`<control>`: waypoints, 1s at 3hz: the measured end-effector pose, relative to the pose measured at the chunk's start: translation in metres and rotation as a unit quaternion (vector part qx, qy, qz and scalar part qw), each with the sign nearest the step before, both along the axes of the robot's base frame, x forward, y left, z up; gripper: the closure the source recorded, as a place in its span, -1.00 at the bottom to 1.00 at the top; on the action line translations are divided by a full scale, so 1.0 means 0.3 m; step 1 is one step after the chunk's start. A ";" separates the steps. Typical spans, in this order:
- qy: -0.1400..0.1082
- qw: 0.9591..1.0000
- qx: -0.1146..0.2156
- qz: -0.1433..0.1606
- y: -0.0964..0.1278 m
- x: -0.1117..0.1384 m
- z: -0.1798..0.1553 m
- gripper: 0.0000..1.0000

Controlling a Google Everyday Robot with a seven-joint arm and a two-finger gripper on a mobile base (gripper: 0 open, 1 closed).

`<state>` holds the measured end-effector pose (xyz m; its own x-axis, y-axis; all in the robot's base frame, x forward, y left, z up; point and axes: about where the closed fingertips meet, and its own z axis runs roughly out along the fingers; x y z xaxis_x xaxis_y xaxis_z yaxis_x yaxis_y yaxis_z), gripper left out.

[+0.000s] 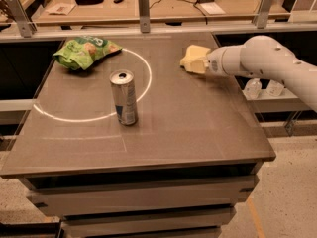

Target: Move sponge near green rice chip bag

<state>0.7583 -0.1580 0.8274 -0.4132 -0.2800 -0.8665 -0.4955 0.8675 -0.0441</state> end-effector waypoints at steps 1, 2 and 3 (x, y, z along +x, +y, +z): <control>0.000 1.000 0.000 0.000 0.000 0.000 0.001 1.00; 0.000 1.000 0.000 0.000 0.000 0.000 0.002 1.00; 0.000 1.000 0.000 0.001 0.002 0.000 0.007 1.00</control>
Offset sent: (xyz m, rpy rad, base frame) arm -0.0467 0.1434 0.1798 0.2622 -0.3922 0.9182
